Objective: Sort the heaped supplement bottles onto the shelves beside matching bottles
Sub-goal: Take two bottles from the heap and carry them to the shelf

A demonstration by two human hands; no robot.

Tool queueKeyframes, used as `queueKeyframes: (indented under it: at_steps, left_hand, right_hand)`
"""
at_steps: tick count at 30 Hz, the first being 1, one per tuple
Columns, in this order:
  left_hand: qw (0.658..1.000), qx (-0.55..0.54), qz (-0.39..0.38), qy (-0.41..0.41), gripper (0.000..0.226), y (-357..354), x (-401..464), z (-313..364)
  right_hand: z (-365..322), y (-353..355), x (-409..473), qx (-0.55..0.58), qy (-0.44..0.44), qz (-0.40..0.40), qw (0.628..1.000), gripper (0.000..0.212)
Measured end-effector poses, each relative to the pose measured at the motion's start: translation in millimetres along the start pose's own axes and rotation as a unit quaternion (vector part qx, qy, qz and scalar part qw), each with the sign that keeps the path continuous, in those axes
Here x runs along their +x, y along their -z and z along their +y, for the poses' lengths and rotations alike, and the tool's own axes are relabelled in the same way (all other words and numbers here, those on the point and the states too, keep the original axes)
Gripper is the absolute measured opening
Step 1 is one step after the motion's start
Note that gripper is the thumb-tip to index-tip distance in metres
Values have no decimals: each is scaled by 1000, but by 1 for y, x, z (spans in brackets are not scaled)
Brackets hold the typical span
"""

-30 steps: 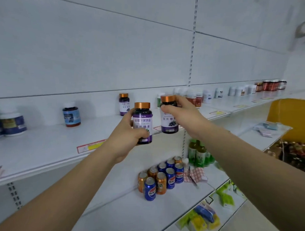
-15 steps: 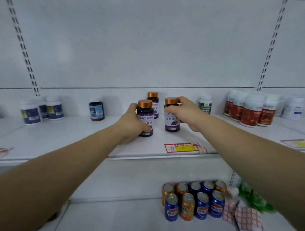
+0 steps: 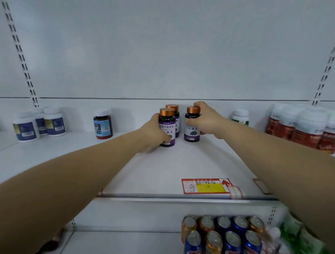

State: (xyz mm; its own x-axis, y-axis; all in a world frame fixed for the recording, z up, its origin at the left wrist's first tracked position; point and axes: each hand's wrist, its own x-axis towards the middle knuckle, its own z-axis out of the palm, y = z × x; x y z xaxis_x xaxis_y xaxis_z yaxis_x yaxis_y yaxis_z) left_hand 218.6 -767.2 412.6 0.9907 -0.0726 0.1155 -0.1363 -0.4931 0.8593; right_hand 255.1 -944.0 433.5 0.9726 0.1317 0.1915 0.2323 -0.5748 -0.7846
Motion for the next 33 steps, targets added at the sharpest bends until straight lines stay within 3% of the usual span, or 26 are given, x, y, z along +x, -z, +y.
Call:
queueKeyframes:
  at_steps: [4,13,18,22,27,33]
  left_hand:
    - [1000,4,14,3,76,-11,8,3]
    - [999,42,28,-6,78,-45,15,17]
    - [996,89,14,-3,89,-43,15,17]
    - [995,86,-6,46,102,-31,9,23]
    - [976,205,10,77,78,7,-27,27]
    - [939,326,61,86,64,80,-123,13]
  right_hand:
    - [7,10,11,-43,11,-22,999,79]
    - [29,28,19,-146,82,2,986,70]
    - [29,30,21,-204,92,-8,975,73]
    - [16,42,19,-222,94,-15,970,75]
    - [-31,45,5,-240,145,9,960,70]
    - [-118,-36,-33,-267,233,-68,932,65]
